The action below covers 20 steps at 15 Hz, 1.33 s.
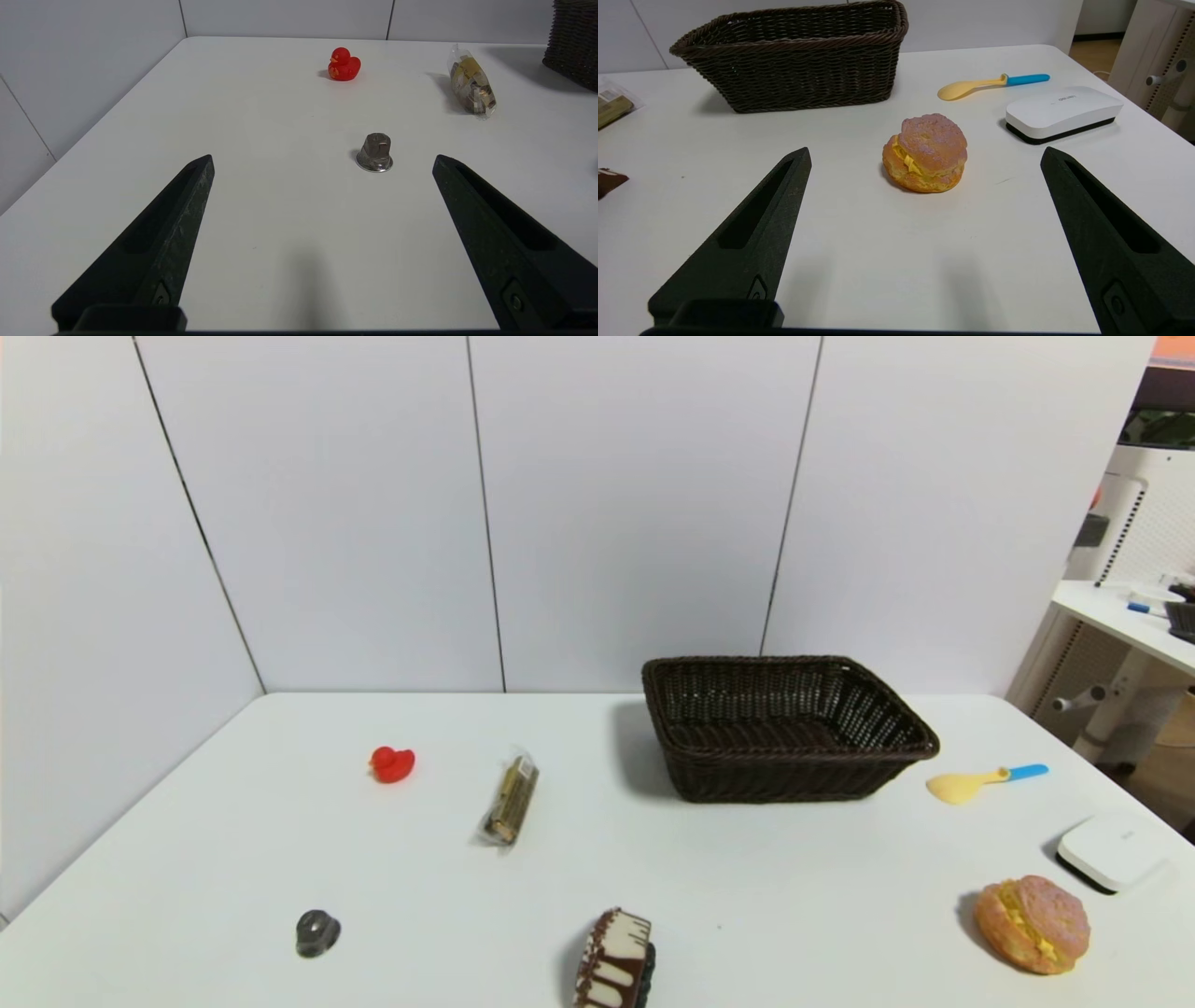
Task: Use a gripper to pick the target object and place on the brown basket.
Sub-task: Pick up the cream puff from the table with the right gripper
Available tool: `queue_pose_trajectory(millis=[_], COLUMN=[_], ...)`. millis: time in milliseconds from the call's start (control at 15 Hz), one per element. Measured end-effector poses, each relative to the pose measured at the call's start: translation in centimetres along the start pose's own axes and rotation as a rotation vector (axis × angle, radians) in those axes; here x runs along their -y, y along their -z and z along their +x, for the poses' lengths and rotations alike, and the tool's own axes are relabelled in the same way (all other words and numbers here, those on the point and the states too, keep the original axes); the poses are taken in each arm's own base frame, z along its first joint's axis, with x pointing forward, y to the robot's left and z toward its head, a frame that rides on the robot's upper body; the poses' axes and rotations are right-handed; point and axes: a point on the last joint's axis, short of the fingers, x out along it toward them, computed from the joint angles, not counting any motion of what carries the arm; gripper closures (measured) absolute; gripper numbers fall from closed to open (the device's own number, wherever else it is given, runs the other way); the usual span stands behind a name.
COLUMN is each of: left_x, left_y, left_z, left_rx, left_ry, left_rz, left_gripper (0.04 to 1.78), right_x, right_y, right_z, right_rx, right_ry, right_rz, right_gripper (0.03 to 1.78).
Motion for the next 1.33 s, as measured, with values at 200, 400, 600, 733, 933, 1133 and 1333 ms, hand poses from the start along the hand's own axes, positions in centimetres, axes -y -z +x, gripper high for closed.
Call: queue_pose_trajectory(millis=[200,400,600,733,933,1133,1333], left_x=[0.0,0.0,0.0,0.0,0.0,0.0,0.0], left_y=[0.0,0.0,0.0,0.0,0.0,0.0,0.0], left_z=[0.0,0.0,0.0,0.0,0.0,0.0,0.0], left_rx=[0.000,0.000,0.000,0.000,0.000,0.000,0.000], left_ry=[0.000,0.000,0.000,0.000,0.000,0.000,0.000], left_rz=[0.000,0.000,0.000,0.000,0.000,0.000,0.000], left_gripper=[0.13,0.13,0.13,0.13,0.13,0.13,0.13], right_x=[-0.1,-0.3,-0.8,-1.2,-1.2,-0.9,-0.6], right_y=[-1.1,-5.9,-13.0,-17.6,-21.1,-19.8,-16.9], right_z=[0.3,1.6,5.0,8.4,13.4,17.0,19.3], right_rx=[-0.009,-0.040,-0.076,-0.128,-0.360,-0.770,-1.136], right_ry=[0.000,0.001,0.002,0.008,0.048,0.082,0.099], right_rz=[-0.001,-0.003,-0.001,-0.001,-0.004,-0.002,-0.004], right_gripper=[0.11,0.11,0.11,0.11,0.11,0.11,0.11])
